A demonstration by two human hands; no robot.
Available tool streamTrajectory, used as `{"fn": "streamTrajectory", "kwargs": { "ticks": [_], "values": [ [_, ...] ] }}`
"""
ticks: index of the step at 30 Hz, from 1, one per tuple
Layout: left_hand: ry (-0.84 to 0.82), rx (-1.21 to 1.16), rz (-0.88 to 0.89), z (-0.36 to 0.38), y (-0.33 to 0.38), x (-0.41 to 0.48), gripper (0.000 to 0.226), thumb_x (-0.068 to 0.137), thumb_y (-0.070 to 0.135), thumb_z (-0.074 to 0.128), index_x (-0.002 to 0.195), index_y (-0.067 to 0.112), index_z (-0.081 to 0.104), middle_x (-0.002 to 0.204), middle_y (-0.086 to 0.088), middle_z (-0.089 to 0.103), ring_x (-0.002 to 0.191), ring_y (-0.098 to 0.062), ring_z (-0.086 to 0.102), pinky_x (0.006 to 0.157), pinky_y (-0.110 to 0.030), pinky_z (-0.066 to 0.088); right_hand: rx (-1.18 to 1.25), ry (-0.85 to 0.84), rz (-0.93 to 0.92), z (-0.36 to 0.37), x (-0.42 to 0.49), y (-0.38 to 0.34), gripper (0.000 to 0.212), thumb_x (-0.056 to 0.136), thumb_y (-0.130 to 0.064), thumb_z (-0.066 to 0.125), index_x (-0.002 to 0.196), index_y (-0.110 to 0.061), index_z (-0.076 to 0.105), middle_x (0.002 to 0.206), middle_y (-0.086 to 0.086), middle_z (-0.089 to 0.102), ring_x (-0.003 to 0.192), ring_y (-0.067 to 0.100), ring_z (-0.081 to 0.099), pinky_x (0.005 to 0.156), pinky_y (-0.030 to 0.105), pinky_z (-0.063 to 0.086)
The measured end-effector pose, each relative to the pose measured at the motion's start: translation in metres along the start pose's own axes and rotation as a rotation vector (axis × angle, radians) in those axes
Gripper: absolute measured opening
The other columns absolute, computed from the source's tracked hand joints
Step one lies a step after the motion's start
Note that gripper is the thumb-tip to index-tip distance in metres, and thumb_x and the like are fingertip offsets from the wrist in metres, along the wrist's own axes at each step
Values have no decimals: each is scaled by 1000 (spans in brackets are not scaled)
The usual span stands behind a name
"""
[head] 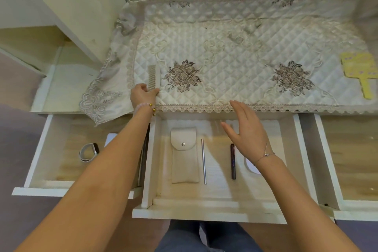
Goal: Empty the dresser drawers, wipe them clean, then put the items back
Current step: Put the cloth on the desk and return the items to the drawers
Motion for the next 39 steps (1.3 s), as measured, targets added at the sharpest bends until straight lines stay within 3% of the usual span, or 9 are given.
{"fn": "streamTrajectory", "kwargs": {
  "ticks": [10, 15, 23, 32, 36, 39],
  "values": [
    [-2, -129, -50, -2, -6, -9, 20, 81, 17, 71, 98, 12, 63, 98, -3, 61, 94, -19, 60, 75, -25, 45, 9, -8, 23, 5, -2, 0, 69, 86, -53, 33, 140, -9, 37, 141, 10, 43, 133, 26, 36, 110, 46, 31],
    [-177, -522, -120, 9, -9, -30, 10, 83, 6, 68, 84, 12, 60, 85, -8, 64, 61, -13, 65, 58, -20, 55, 13, 23, 45, 2, -6, -3, 64, 88, -46, 42, 141, -10, 36, 143, 9, 41, 135, 25, 34, 110, 45, 30],
    [-491, -854, -268, 47, -2, -115, 8, 87, 0, 60, 88, 7, 59, 88, -9, 65, 75, -12, 66, 68, -21, 57, -21, 130, 98, -22, -36, 2, 62, 89, -45, 45, 139, -9, 37, 141, 8, 43, 132, 22, 37, 110, 34, 28],
    [-784, -780, -299, 92, -7, -215, 9, 88, -3, 57, 90, 5, 55, 94, -17, 67, 79, -20, 67, 73, -25, 57, -134, 212, 252, -70, -95, 53, 61, 91, -34, 56, 141, -7, 35, 145, 10, 39, 137, 26, 32, 113, 37, 25],
    [-858, -750, -272, 113, 6, -254, 9, 87, -2, 58, 90, 5, 55, 89, -13, 71, 78, -18, 69, 69, -24, 57, -157, 230, 277, -93, -114, 87, 62, 89, -39, 50, 139, -5, 37, 143, 12, 42, 135, 28, 36, 112, 40, 29],
    [-871, -733, -250, 132, 16, -280, 8, 86, -2, 59, 91, 5, 56, 88, -12, 71, 78, -18, 68, 69, -23, 56, -159, 223, 275, -112, -124, 119, 63, 88, -41, 46, 139, -5, 37, 143, 11, 42, 134, 27, 36, 112, 33, 24]
  ]
}}
Point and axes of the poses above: each hand's wrist, its own x-axis towards the middle knuckle, its own z-axis out of the palm, y = z × x, the point moved 9 cm from there along x, towards the middle knuckle
